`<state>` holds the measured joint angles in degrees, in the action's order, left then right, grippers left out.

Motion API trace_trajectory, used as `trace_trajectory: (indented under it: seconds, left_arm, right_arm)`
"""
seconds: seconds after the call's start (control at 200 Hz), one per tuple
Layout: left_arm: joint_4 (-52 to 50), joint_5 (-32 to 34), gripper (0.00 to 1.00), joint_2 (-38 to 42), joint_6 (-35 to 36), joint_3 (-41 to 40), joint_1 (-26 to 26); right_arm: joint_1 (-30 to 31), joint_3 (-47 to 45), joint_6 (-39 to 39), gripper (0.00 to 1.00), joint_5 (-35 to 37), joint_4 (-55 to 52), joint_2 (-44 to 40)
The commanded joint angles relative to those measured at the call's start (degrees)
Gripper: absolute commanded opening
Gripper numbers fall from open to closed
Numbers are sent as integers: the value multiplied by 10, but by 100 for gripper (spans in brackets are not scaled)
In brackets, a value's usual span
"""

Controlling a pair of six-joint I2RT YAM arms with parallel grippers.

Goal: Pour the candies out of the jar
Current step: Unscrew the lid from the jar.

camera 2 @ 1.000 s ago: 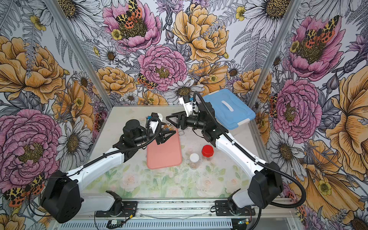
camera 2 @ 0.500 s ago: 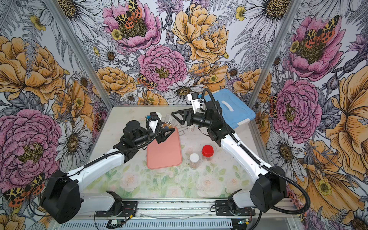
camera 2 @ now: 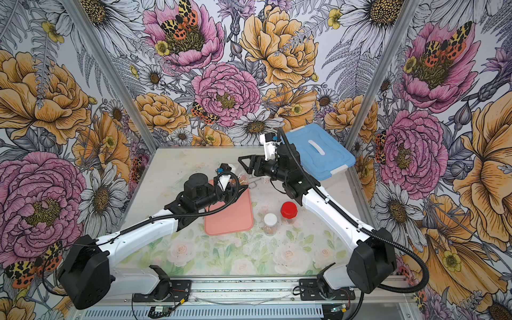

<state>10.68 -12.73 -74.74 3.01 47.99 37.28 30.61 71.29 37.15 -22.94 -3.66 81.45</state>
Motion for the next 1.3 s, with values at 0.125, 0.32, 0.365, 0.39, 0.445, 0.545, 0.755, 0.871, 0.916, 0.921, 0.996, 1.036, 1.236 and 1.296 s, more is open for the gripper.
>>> trace_trajectory:
  seconds: [0.125, 0.32, 0.365, 0.39, 0.445, 0.545, 0.755, 0.871, 0.916, 0.921, 0.996, 1.036, 1.236, 1.296]
  left_arm:
    - [6, 39, 0, 1, 20, 22, 4]
    - [6, 42, 0, -2, 23, 23, 7]
    - [6, 42, 0, -3, 22, 22, 6]
    - [6, 43, 0, -2, 22, 21, 7]
    - [5, 43, 0, -1, 22, 21, 7]
    - [6, 43, 0, 1, 22, 20, 8]
    - [7, 10, 0, 1, 12, 21, -1]
    - [37, -98, 0, 9, -28, 14, -41]
    - [65, -156, 0, 13, -48, 7, -59]
    - [68, -163, 0, 13, -50, 7, -61]
    - [109, -231, 0, 18, -80, -1, -79]
    - [117, -258, 0, 20, -86, 2, -81]
    - [118, -313, 0, 12, -99, 22, -70]
    - [117, -312, 0, 10, -99, 24, -68]
  right_arm:
    - [18, 6, -2, 73, 40, -21, 21]
    - [31, 14, 3, 71, 40, -21, 35]
    - [32, 14, 4, 69, 40, -21, 36]
    - [32, 14, 5, 68, 40, -21, 38]
    - [32, 16, 8, 66, 39, -21, 41]
    - [33, 16, 11, 62, 41, -21, 42]
    - [32, 23, -13, 44, 25, -20, 34]
    - [20, 17, -30, 35, -51, 8, 26]
    - [13, 4, -28, 34, -104, 47, 20]
    - [13, 3, -28, 34, -109, 54, 19]
    - [6, -17, -25, 33, -195, 117, 8]
    - [6, -16, -37, 32, -222, 115, 1]
    - [10, -8, -125, 30, -254, 21, -25]
    - [11, -11, -130, 30, -256, 20, -29]
